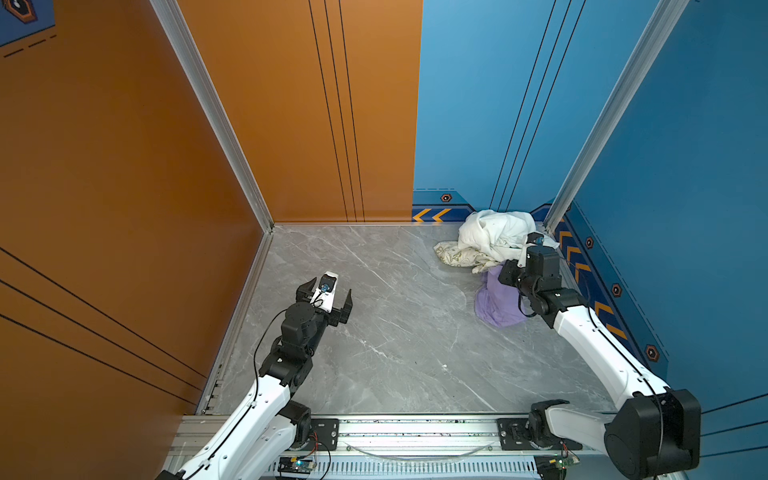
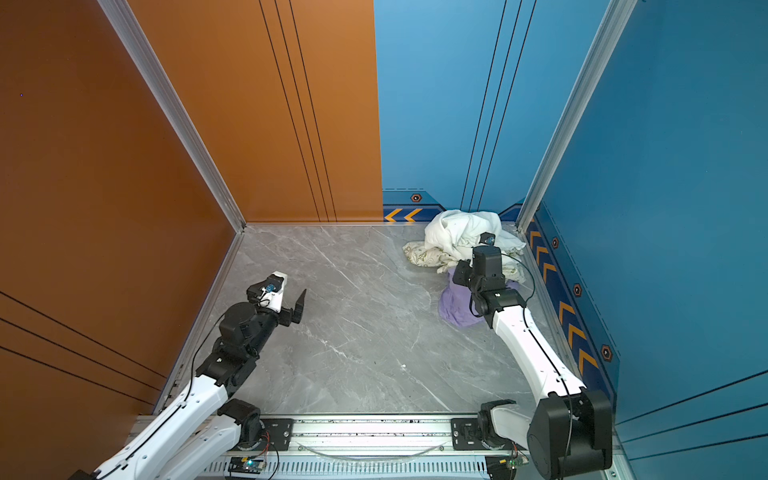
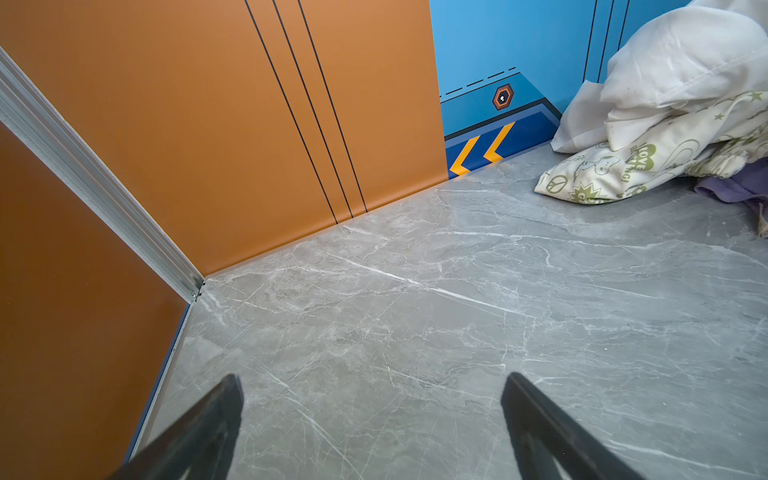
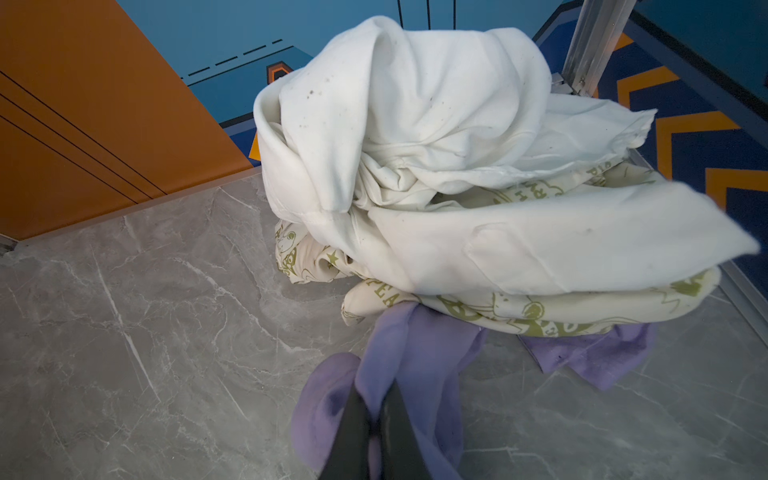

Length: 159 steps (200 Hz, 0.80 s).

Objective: Pick out a specific cloth from the pile
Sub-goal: 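Close the right gripper on the purple T-shirt and lift it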

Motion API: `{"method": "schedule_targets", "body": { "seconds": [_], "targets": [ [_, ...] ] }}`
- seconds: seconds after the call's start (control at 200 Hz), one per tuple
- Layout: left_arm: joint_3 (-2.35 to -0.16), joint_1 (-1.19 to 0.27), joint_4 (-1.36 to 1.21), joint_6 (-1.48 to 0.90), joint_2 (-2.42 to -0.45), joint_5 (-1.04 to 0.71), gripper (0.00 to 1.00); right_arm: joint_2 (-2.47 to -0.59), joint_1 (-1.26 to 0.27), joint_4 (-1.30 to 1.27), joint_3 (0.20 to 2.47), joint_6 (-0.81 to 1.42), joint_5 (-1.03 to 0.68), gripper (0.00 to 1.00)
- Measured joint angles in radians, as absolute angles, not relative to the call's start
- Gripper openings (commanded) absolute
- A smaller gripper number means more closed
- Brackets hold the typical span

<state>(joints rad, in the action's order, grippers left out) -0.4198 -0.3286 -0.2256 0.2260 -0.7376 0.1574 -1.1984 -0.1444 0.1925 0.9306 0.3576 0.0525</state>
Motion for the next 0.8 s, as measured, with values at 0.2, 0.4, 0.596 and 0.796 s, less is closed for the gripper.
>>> {"method": "schedule_targets", "body": {
  "seconds": [0.2,0.4,0.596,0.796],
  "targets": [
    [-0.420,-0.329,-0.218,0.232,-0.736,0.157,0.98,-1.166,-0.145,0.192,0.931,0.366,0.049,0.00],
    [-0.420,-0.331,-0.216,0.233,-0.736,0.158,0.98,-1.131,-0.145,0.191,0.931,0.369,0.046,0.00],
    [-0.420,-0.335,-0.216,0.240,-0.736,0.162,0.98,-1.105,-0.145,0.188,0.931,0.376,0.045,0.00],
    [-0.420,-0.336,-0.216,0.241,-0.736,0.167,0.98,-1.089,-0.145,0.178,0.931,0.384,0.045,0.00]
  ]
}}
